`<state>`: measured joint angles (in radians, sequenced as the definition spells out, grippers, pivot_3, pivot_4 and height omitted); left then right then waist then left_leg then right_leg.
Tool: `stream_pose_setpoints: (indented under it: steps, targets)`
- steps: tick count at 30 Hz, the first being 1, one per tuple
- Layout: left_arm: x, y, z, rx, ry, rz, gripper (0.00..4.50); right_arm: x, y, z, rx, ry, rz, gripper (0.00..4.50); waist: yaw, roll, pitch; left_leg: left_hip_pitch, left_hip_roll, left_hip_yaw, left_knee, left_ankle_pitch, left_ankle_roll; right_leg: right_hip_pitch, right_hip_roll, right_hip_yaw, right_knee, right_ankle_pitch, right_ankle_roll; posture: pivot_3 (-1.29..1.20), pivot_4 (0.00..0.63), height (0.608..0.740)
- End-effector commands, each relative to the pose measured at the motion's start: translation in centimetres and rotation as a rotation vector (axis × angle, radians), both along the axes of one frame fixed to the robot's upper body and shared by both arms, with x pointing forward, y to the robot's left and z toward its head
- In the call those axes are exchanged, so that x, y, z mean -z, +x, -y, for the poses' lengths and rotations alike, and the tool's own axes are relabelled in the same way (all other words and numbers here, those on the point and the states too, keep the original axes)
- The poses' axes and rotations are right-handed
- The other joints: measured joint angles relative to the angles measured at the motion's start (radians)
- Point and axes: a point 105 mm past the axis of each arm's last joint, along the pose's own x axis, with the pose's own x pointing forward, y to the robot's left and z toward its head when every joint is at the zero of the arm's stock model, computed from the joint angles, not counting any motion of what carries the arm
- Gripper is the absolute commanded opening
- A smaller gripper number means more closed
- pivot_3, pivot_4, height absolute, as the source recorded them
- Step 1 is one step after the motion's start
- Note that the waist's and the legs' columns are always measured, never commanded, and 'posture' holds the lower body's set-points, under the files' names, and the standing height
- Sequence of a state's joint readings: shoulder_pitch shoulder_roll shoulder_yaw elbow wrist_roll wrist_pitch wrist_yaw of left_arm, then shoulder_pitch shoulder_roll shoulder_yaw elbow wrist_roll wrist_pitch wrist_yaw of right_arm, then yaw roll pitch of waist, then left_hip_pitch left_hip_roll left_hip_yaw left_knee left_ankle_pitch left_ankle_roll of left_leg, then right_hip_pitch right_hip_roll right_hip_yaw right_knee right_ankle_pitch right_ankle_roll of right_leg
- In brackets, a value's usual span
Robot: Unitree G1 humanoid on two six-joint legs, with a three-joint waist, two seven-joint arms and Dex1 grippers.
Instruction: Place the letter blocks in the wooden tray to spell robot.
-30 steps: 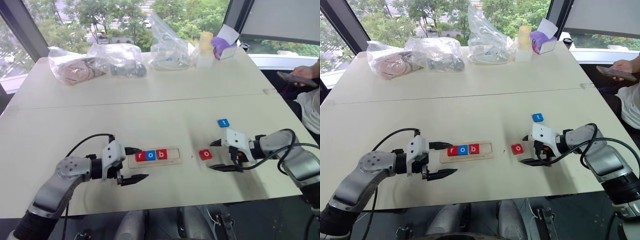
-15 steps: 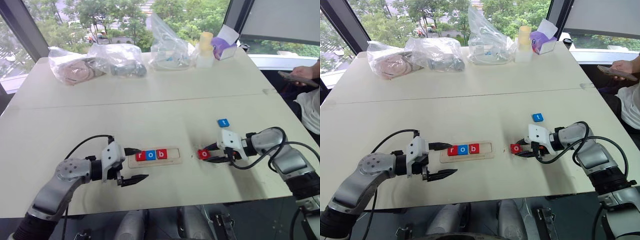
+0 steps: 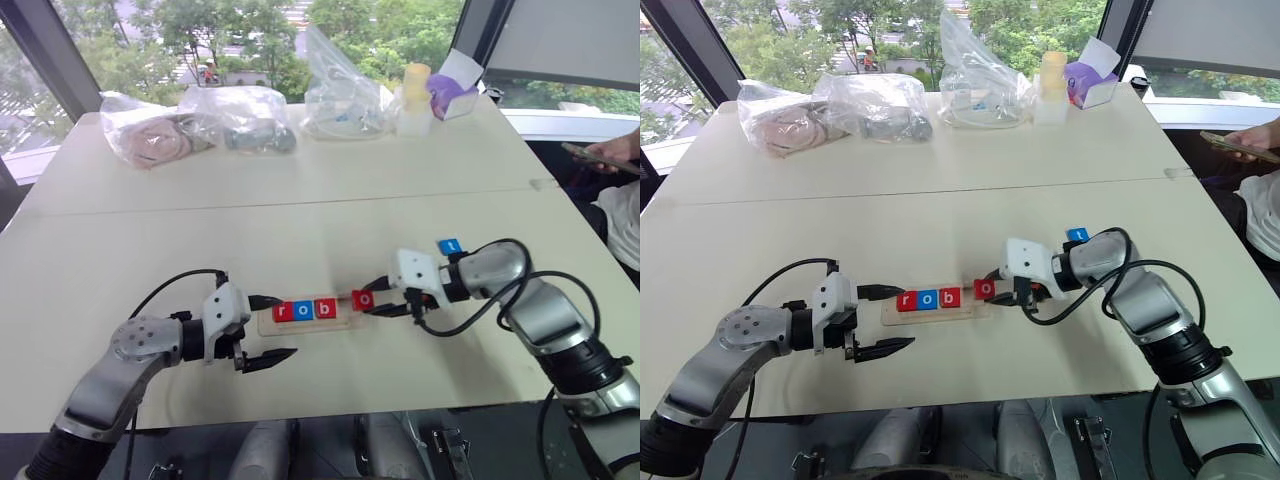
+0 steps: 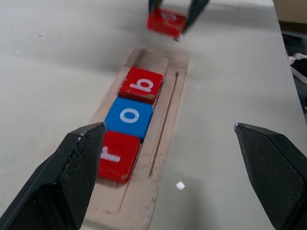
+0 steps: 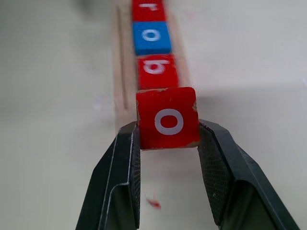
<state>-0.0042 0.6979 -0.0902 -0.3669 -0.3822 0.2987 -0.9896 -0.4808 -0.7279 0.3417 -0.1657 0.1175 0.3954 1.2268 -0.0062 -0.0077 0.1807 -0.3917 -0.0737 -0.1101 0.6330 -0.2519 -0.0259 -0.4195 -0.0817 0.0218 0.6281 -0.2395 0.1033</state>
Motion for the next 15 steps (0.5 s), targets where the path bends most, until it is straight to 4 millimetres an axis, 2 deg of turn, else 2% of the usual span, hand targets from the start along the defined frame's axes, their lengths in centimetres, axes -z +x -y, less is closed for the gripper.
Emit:
stream_pose_setpoints:
  steps: [1,5,15]
  targets:
    - [-1.07,-0.03,0.08,0.005,-0.006,0.047,4.50,-0.16,0.53,-0.83,-0.005,-0.016,0.033,1.13,-0.002,0.000,0.000,0.000,0.000,0.000,0.000,0.000,0.000,0.000,0.000,0.000,0.000,0.000,0.000,0.00,0.150,0.740]
    - [-1.06,-0.17,0.00,0.001,-0.004,0.045,4.50,0.17,0.94,-1.53,-0.009,-0.022,0.041,1.13,-0.007,0.000,0.000,0.000,0.000,0.000,0.000,0.000,0.000,-0.001,0.000,0.000,0.001,0.000,0.000,0.00,0.150,0.740]
    - [-0.98,-0.55,0.00,-0.007,-0.006,0.040,4.50,0.32,1.28,-1.62,-0.009,-0.029,0.050,1.13,-0.005,0.000,0.000,0.000,0.000,0.000,0.000,0.000,0.000,-0.001,0.001,0.000,0.001,0.000,0.000,0.00,0.150,0.740]
